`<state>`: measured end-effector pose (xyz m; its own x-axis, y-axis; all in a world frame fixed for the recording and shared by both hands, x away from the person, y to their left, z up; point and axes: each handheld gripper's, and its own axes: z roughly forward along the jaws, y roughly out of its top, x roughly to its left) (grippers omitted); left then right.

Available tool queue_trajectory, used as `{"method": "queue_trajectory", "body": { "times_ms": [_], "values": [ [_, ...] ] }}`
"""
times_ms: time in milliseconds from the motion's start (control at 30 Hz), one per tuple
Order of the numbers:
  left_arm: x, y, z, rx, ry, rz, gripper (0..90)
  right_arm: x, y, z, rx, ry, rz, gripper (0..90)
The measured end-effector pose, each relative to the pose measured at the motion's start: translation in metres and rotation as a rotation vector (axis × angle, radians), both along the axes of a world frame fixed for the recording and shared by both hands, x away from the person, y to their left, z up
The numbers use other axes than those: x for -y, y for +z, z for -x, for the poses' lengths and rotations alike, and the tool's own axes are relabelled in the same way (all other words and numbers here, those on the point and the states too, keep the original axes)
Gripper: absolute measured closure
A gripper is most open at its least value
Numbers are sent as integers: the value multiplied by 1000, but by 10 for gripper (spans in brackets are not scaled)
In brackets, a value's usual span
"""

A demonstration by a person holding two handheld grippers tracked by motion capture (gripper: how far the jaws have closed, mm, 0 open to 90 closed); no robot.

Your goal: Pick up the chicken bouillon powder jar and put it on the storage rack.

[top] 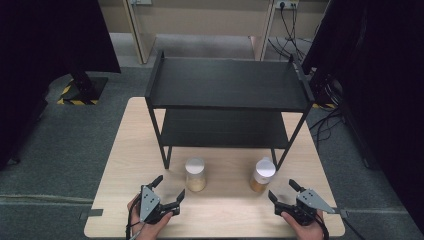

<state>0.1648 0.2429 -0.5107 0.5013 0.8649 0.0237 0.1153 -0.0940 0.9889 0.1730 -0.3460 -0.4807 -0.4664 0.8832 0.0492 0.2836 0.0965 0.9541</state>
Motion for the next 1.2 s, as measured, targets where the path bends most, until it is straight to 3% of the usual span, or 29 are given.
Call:
{"method": "queue_trajectory", "body": {
  "times_ms": [233, 500, 833, 1200],
  "values": [
    [5, 3, -4, 1, -31, 9, 111, -1, 0, 1, 5, -6, 6, 97],
    [14, 14, -13, 36, -66, 26, 117, -2, 0, 1, 5, -6, 11, 96],
    [29, 30, -38, 33, -91, 0, 146, -2, 0, 0, 1, -5, 6, 95],
    [40, 33, -49, 34, -110, -15, 225, -2, 1, -1, -3, -2, 9, 93]
  ]
}}
